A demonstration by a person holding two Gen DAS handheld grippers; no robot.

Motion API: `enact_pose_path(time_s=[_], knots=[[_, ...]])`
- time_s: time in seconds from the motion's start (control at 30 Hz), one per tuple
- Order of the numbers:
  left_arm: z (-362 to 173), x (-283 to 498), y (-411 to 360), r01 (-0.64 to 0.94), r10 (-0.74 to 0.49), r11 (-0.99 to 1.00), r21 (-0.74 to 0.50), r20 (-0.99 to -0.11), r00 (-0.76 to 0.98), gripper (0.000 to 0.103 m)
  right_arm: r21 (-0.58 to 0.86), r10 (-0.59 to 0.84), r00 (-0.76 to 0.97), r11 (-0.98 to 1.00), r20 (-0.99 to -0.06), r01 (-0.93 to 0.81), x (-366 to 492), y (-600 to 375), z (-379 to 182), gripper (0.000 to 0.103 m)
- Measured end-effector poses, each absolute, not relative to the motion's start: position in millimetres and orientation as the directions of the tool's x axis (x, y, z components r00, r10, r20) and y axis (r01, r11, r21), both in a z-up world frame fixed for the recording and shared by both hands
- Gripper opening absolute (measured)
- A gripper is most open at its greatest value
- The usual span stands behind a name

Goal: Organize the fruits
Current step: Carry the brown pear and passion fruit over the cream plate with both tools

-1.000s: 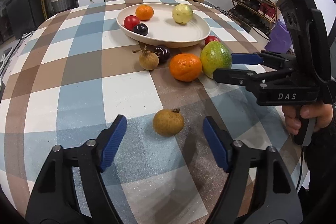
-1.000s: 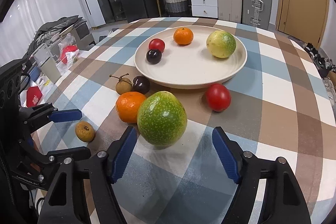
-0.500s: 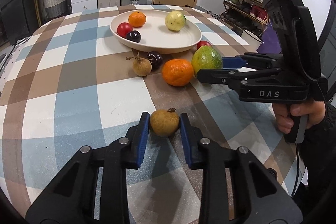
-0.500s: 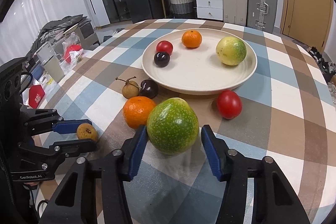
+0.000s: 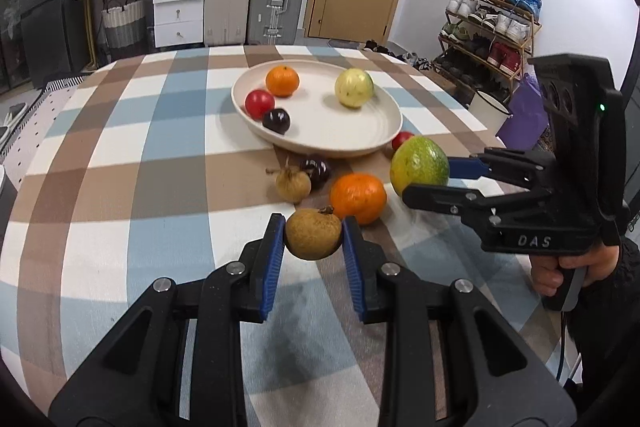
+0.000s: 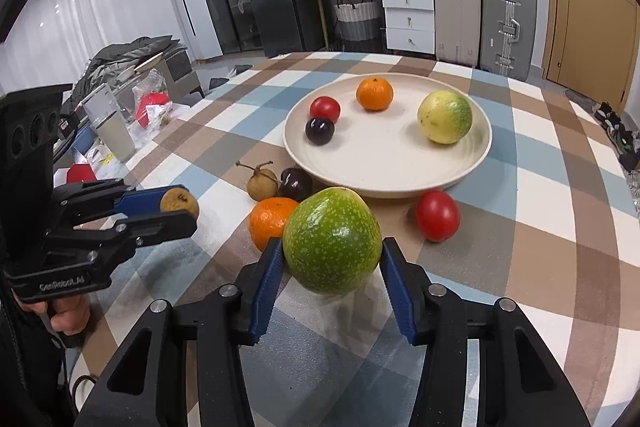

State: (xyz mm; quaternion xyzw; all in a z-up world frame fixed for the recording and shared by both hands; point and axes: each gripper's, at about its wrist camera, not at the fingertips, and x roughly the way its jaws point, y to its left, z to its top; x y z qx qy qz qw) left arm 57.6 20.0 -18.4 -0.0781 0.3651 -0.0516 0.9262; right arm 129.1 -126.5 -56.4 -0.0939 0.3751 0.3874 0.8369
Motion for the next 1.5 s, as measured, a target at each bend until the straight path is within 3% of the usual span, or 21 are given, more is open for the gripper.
enact_pose_path(time_s=[0.6,1.17,1.5], knots=[[13.4,116.8,6.8,0.034,-0.093,0.994,-0.108,-0.6,0.794,0.026,0.163,0.603,0.508,0.727,-0.615,-0.667,151.4,-167.2,-21.3,0.05],[9.8,165.4,13.0,0.019,-0.085,0.993,-0.116,-0.596,0.799,0.026,0.159,0.596,0.528,0.74,-0.605,-0.654,188.4,-158.1,-5.9,0.05],[-10.1,188.7,18.0,0.006,-0.077,0.993,-0.117,-0.614,0.786,0.026,0.182,0.596,0.492,0.734,-0.634,-0.654,213.1,-138.4,-27.0,0.05]])
